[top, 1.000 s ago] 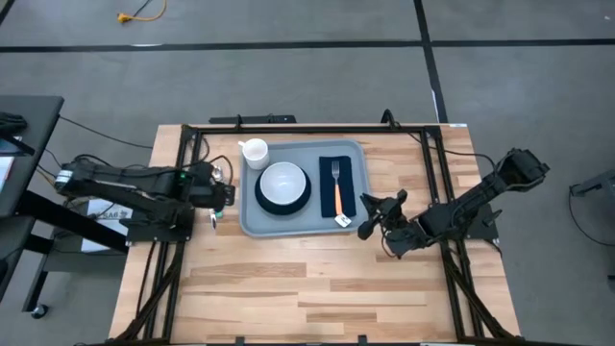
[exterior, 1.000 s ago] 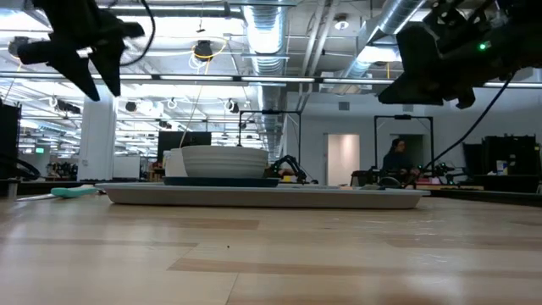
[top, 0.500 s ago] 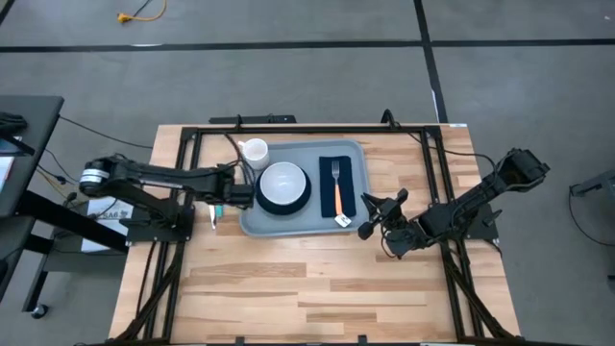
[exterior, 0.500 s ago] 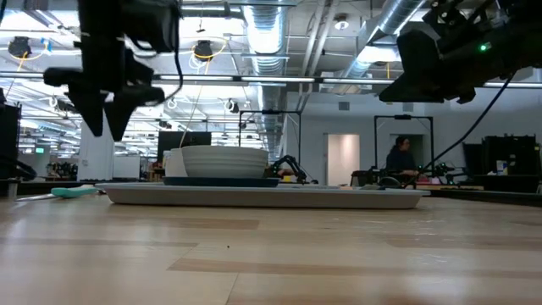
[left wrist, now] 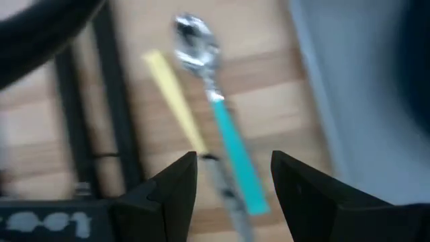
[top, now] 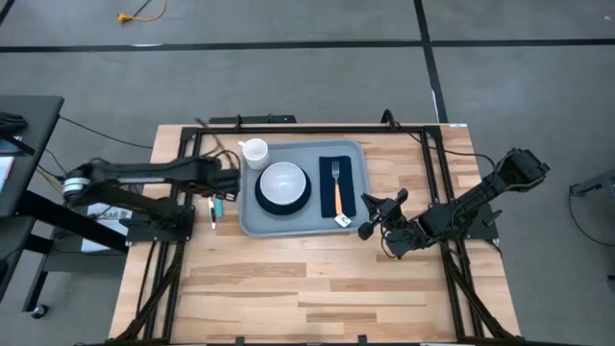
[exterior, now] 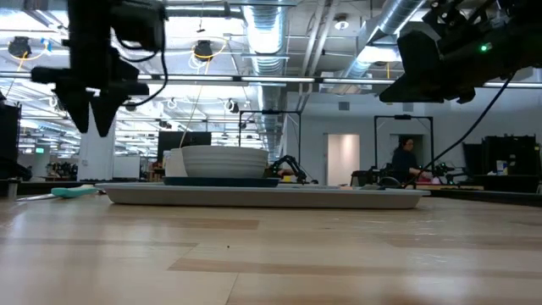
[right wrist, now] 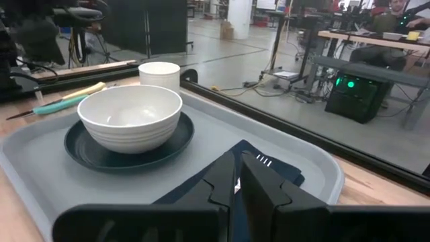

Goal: Set up tray
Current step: Put the green spoon on the black napkin to the left of the orange fork

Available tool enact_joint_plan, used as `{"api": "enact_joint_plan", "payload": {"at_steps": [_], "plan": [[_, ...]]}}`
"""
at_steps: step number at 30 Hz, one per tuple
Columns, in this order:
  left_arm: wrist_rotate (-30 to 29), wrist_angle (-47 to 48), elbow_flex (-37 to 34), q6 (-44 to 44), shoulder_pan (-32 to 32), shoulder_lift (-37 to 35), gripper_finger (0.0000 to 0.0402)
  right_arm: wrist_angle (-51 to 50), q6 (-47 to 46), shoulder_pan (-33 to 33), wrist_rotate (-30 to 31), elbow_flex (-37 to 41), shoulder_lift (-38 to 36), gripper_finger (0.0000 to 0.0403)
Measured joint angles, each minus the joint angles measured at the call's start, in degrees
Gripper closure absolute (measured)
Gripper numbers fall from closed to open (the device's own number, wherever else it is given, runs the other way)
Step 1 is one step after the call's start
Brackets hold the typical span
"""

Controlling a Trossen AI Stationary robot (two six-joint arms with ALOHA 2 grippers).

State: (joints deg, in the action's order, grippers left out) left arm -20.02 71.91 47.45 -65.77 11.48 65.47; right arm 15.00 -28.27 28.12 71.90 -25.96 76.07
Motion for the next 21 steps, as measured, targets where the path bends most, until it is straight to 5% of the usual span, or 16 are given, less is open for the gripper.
{"api": "enact_joint_plan", "payload": {"at_steps": [5,10,21], "plan": [[6.2,-7.4,-8.2,-0.8,0.8,-11.1,0.0221,0.0,0.0,0.0,0.0,0.0,0.0,0.0386],[4.8,-11.7,-12.8,-3.1,1.8,-16.8,0.0221,0.5,0.0,-0.1,0.0,0.0,0.0,0.0386],[-4.8,-15.2,-14.1,-2.4,1.8,-11.2,0.0221,0.9,-0.1,-1.3,-0.5,0.0,0.0,0.0386]]}}
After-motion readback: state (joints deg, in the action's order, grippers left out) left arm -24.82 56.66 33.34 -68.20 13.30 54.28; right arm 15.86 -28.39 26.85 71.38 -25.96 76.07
